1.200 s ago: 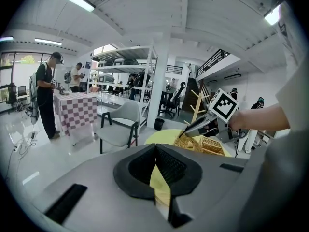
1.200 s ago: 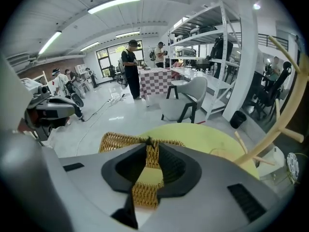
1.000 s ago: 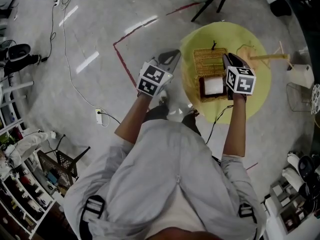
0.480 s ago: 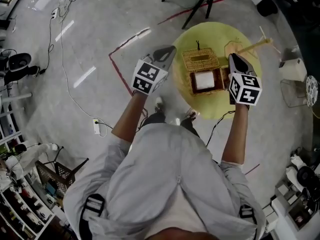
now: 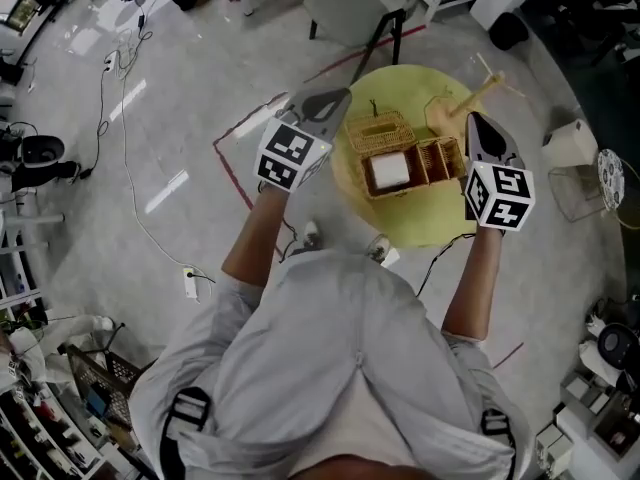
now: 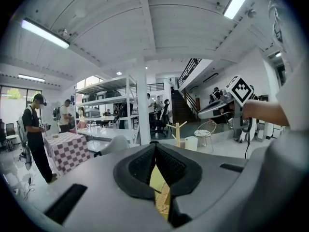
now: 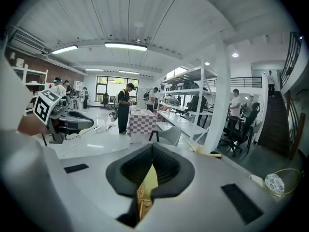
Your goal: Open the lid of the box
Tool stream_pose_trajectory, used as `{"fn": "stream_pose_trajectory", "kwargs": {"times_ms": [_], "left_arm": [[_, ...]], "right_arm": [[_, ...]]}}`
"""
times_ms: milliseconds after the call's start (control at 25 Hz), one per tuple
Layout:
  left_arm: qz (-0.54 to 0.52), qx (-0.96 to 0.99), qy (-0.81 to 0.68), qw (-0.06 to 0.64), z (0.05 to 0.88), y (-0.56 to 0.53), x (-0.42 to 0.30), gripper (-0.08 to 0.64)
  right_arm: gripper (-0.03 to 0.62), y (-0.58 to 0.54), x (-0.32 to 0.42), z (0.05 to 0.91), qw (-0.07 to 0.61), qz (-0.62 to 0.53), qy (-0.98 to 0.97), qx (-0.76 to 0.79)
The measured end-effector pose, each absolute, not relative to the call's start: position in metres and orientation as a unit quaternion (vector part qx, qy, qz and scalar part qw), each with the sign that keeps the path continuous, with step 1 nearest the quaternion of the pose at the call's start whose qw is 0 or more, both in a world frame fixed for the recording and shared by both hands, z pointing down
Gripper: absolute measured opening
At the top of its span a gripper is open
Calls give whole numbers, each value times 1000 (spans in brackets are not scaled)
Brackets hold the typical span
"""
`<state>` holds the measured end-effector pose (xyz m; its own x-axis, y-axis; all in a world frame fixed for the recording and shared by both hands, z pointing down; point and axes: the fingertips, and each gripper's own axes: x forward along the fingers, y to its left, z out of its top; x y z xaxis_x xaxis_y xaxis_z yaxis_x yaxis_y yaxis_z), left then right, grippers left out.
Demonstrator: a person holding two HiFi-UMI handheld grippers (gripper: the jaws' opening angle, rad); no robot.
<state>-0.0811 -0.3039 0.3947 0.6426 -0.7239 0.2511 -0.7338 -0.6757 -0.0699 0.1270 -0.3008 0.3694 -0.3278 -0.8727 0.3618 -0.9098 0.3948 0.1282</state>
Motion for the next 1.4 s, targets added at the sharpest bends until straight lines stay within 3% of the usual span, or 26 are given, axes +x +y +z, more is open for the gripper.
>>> {"fn": "stream_pose_trajectory", "kwargs": {"times_ms": [920,1400], "left_arm": [[114,904,-407,-66,316,-290,-73,29],[102,907,-402,-75,304,-289,-70,29]], "right_arm": [[23,-271,113,299,178,-44,-830,526],[23,-272,101,295,179,-49,-837,514]]}}
